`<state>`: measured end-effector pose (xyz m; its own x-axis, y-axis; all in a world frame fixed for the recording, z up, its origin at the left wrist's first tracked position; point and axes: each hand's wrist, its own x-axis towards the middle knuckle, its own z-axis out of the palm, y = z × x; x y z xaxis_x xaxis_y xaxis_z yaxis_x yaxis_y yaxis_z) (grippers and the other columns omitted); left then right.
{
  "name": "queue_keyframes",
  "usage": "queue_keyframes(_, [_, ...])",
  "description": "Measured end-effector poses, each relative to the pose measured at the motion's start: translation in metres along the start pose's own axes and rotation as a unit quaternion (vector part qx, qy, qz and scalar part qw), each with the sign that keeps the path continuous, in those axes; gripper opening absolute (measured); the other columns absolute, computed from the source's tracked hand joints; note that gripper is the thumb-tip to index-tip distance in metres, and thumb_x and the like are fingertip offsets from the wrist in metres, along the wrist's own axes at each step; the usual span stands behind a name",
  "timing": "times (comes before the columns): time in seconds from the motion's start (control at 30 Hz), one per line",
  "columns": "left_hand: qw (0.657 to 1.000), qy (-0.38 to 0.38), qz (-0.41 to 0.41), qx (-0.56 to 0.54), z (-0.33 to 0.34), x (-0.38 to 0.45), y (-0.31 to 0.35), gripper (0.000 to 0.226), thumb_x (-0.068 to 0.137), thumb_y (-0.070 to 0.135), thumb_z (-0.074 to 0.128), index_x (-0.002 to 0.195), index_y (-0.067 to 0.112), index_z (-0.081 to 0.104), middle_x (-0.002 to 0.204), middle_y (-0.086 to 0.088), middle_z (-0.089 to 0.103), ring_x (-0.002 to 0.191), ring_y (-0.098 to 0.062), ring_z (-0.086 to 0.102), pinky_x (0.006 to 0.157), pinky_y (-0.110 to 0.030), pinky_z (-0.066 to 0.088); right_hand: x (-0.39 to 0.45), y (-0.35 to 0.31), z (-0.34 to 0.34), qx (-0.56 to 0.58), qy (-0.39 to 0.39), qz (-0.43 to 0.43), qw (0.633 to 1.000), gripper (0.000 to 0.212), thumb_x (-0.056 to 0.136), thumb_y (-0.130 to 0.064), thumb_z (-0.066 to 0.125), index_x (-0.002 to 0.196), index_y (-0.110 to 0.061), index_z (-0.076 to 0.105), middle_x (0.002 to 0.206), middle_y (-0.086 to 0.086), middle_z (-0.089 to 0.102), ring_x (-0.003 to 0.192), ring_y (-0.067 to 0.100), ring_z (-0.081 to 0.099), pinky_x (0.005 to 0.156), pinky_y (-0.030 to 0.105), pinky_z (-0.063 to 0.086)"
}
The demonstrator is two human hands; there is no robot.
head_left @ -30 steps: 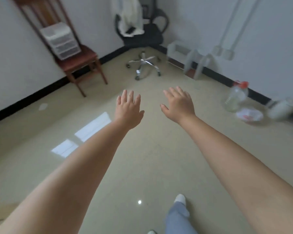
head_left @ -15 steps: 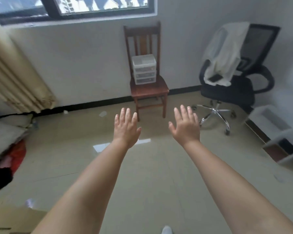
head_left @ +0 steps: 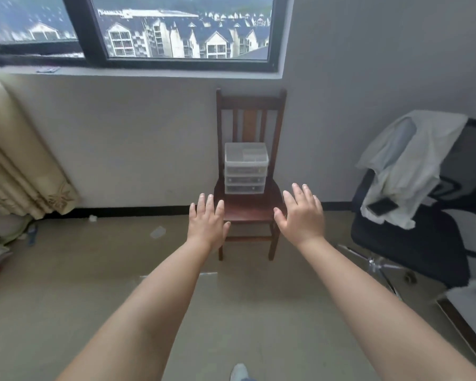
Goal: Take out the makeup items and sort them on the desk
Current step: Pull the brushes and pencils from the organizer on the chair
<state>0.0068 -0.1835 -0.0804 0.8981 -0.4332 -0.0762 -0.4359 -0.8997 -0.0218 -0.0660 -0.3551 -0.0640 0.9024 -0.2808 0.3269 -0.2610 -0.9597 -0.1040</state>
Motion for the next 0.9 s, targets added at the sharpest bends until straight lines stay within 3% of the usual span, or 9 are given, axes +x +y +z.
queue_keyframes(0.1, [1.0, 0.006, 0.0, -0.009, -0.011, 0.077, 0.002, 0.059, 0.099, 0.038, 0.026, 0.148, 0.013, 0.003, 0.156, -0.013, -0.003, 0.144, -0.03, -0.01, 0.117, -0.044, 0.0, 0.075, 0.021, 0.024, 0.032, 0.027, 0.014, 0.999, 0.041, 0.063, -0.017, 0.079, 0.096, 0.005, 0.068, 0.108, 0.029, 0.064, 0.103, 0.048, 0.059, 0.083, 0.058, 0.048])
queue_keyframes(0.27, [1.0, 0.008, -0.002, -0.005, -0.023, 0.183, 0.001, 0.059, 0.099, 0.038, 0.027, 0.148, 0.013, 0.004, 0.156, -0.013, -0.001, 0.144, -0.03, -0.008, 0.117, -0.044, 0.001, 0.167, 0.048, 0.064, 0.071, 0.012, 0.049, 0.996, 0.044, 0.082, -0.02, 0.064, 0.117, 0.005, 0.058, 0.131, 0.027, 0.05, 0.127, 0.043, 0.042, 0.103, 0.051, 0.035])
queue_keyframes(0.4, [1.0, -0.009, -0.017, -0.001, -0.008, 0.263, -0.002, 0.059, 0.099, 0.037, 0.026, 0.148, 0.013, 0.004, 0.156, -0.013, -0.001, 0.144, -0.029, -0.008, 0.117, -0.043, 0.001, 0.234, 0.074, 0.116, 0.088, -0.04, 0.067, 0.993, 0.047, 0.09, -0.025, 0.053, 0.129, -0.001, 0.048, 0.143, 0.019, 0.039, 0.137, 0.032, 0.029, 0.109, 0.042, 0.027])
queue_keyframes(0.53, [0.998, -0.039, -0.036, 0.015, 0.015, 0.35, -0.006, 0.059, 0.099, 0.037, 0.026, 0.148, 0.013, 0.004, 0.156, -0.012, -0.001, 0.144, -0.029, -0.008, 0.117, -0.043, 0.003, 0.307, 0.098, 0.174, 0.085, -0.086, 0.078, 0.99, 0.045, 0.091, -0.028, 0.049, 0.129, -0.003, 0.047, 0.144, 0.014, 0.039, 0.137, 0.028, 0.028, 0.108, 0.039, 0.028])
queue_keyframes(0.6, [0.997, -0.057, -0.044, 0.025, 0.021, 0.394, -0.007, 0.058, 0.099, 0.037, 0.026, 0.147, 0.012, 0.005, 0.156, -0.012, 0.001, 0.144, -0.029, -0.007, 0.117, -0.043, 0.004, 0.346, 0.108, 0.199, 0.089, -0.111, 0.079, 0.987, 0.041, 0.088, -0.025, 0.054, 0.121, 0.001, 0.054, 0.136, 0.017, 0.047, 0.132, 0.032, 0.037, 0.103, 0.041, 0.034])
queue_keyframes(0.67, [0.996, -0.069, -0.046, 0.02, 0.025, 0.436, -0.006, 0.057, 0.099, 0.036, 0.027, 0.147, 0.011, 0.008, 0.156, -0.012, 0.003, 0.145, -0.028, -0.005, 0.117, -0.042, 0.006, 0.381, 0.115, 0.224, 0.09, -0.115, 0.041, 0.988, 0.032, 0.071, -0.018, 0.074, 0.092, 0.005, 0.066, 0.106, 0.022, 0.065, 0.106, 0.037, 0.06, 0.083, 0.043, 0.05])
queue_keyframes(0.73, [0.996, -0.076, -0.035, 0.011, 0.031, 0.472, -0.004, 0.057, 0.099, 0.035, 0.029, 0.146, 0.009, 0.011, 0.156, -0.012, 0.005, 0.145, -0.027, -0.003, 0.117, -0.041, 0.008, 0.41, 0.119, 0.246, 0.064, -0.136, 0.018, 0.989, 0.031, 0.049, -0.016, 0.087, 0.064, -0.001, 0.065, 0.072, 0.013, 0.068, 0.073, 0.032, 0.067, 0.058, 0.035, 0.054])
queue_keyframes(0.8, [0.996, -0.089, -0.015, 0.0, 0.039, 0.497, -0.003, 0.056, 0.099, 0.033, 0.03, 0.146, 0.008, 0.013, 0.156, -0.01, 0.008, 0.145, -0.026, 0.0, 0.117, -0.038, 0.009, 0.431, 0.117, 0.263, 0.058, -0.185, 0.009, 0.981, 0.025, 0.062, -0.018, 0.08, 0.07, 0.0, 0.065, 0.076, 0.012, 0.067, 0.077, 0.031, 0.065, 0.062, 0.033, 0.052])
queue_keyframes(0.9, [0.993, -0.112, 0.019, -0.011, 0.061, 0.532, -0.008, 0.051, 0.1, 0.025, 0.026, 0.146, 0.009, 0.013, 0.156, -0.006, 0.008, 0.145, -0.022, 0.002, 0.117, -0.035, 0.008, 0.458, 0.109, 0.293, 0.081, -0.26, 0.034, 0.962, 0.031, 0.092, -0.026, 0.046, 0.106, -0.001, 0.057, 0.111, 0.012, 0.06, 0.11, 0.029, 0.051, 0.086, 0.034, 0.042])
